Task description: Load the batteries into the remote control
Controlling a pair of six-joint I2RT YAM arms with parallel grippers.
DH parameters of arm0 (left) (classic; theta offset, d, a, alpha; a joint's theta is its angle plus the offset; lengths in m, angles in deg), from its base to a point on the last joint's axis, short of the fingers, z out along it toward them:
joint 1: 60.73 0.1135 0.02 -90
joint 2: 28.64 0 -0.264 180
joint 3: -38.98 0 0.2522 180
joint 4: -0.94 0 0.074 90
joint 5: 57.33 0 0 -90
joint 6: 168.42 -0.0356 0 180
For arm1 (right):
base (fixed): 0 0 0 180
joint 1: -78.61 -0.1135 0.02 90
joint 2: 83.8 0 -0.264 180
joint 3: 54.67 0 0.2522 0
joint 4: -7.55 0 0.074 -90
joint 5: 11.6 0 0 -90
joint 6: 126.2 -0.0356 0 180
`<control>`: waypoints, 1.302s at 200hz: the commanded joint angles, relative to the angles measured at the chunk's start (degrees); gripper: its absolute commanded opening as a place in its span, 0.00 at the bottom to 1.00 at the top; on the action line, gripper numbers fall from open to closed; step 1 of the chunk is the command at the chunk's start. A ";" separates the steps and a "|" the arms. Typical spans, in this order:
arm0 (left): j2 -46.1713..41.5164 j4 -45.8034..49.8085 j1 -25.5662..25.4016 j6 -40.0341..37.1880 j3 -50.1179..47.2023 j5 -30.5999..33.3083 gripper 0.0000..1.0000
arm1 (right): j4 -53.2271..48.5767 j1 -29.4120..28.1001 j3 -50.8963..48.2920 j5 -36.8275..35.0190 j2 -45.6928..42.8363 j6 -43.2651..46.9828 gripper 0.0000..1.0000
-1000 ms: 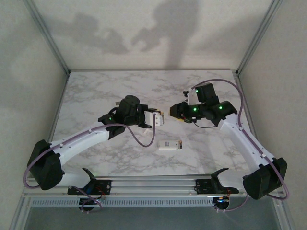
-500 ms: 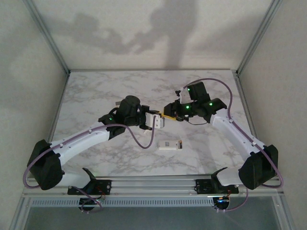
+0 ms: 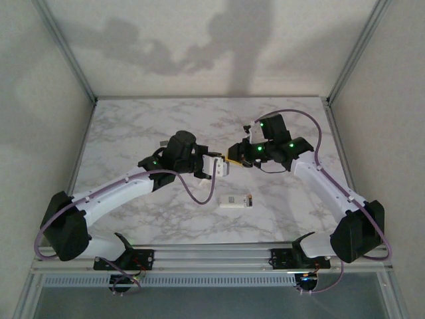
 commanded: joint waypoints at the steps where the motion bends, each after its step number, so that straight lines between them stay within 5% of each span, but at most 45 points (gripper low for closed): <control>1: 0.58 -2.24 -0.61 0.69 2.79 -1.71 0.00 | 1.14 -0.73 -0.65 3.42 -0.13 -0.16 0.23; 37: 0.79 -2.18 -0.61 1.08 2.88 -1.79 0.00 | 0.97 -0.71 -0.64 3.12 -0.62 0.22 0.17; 91: 1.72 -1.97 -0.33 2.20 3.71 -1.72 0.00 | 2.23 -0.76 -2.22 5.69 -1.40 0.02 0.22; 154: 1.70 -1.86 -0.35 3.30 4.17 -3.04 0.00 | 2.34 -0.70 -2.11 2.52 -1.98 0.53 0.04; 165: 1.90 -2.36 -0.17 4.98 4.45 -3.14 0.26 | 1.67 -0.73 -2.07 0.48 -2.69 0.95 0.04; 182: 1.86 -2.88 -0.15 6.88 4.54 -3.79 0.42 | -0.36 -0.74 -2.16 -5.01 -4.21 1.99 0.03; 205: 0.75 -4.62 -0.13 13.06 4.21 -4.02 0.79 | -4.79 -0.71 -2.49 -15.48 -5.84 3.80 0.04; 224: -1.68 -8.69 -0.04 23.46 2.57 -2.98 0.99 | -8.46 -0.93 -3.96 -23.84 -6.71 5.94 0.04; 244: -4.04 -14.10 0.19 45.23 0.68 3.35 0.99 | -9.37 -3.24 -8.55 -32.00 -9.45 6.73 0.04; 260: -5.83 -13.70 0.39 67.04 -1.27 15.17 0.99 | -8.96 -6.34 -14.03 -38.39 -12.96 5.37 0.04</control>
